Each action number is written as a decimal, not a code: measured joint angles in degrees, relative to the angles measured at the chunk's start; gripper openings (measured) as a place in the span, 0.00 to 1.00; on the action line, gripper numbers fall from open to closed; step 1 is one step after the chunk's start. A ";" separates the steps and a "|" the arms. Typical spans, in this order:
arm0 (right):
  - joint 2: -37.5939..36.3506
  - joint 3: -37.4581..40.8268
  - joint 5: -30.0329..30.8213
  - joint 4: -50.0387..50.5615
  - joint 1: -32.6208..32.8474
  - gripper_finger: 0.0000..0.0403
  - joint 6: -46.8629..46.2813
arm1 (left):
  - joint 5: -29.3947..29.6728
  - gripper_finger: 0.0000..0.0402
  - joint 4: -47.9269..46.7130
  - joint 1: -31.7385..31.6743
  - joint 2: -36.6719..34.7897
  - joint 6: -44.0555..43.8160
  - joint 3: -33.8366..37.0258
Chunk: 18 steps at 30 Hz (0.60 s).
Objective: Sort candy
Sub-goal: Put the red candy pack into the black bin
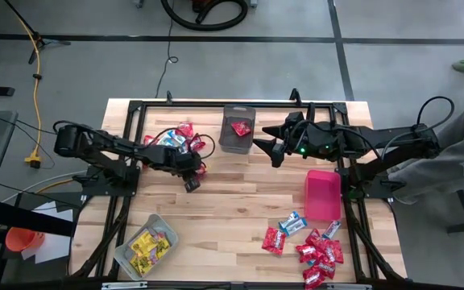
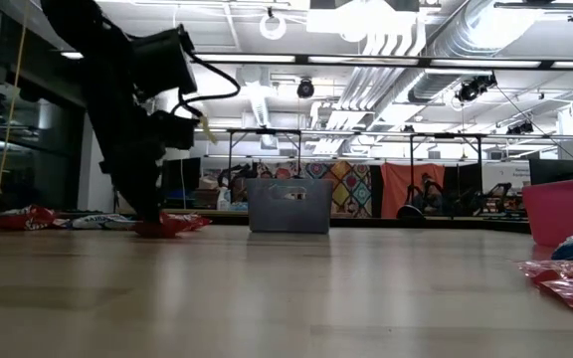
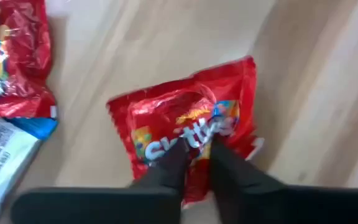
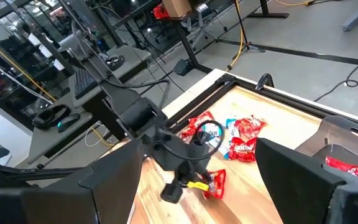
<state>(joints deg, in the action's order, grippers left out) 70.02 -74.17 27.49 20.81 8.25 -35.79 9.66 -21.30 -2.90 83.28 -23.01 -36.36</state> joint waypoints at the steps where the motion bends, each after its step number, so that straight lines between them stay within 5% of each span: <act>1: 0.00 0.00 0.00 0.04 0.00 0.76 0.00 | -0.48 0.03 0.00 0.11 -0.89 -0.81 0.04; 8: 0.00 0.00 0.00 0.13 0.00 0.76 0.07 | 0.57 0.01 3.27 0.86 -13.00 -0.89 0.04; 18: 0.00 0.00 0.02 0.38 0.00 0.76 1.20 | 1.08 0.00 34.34 -0.08 -30.35 4.85 -0.13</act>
<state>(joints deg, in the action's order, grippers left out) 70.02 -74.17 27.51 21.19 8.25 -34.59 10.74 13.04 -2.98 52.93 -18.16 -36.49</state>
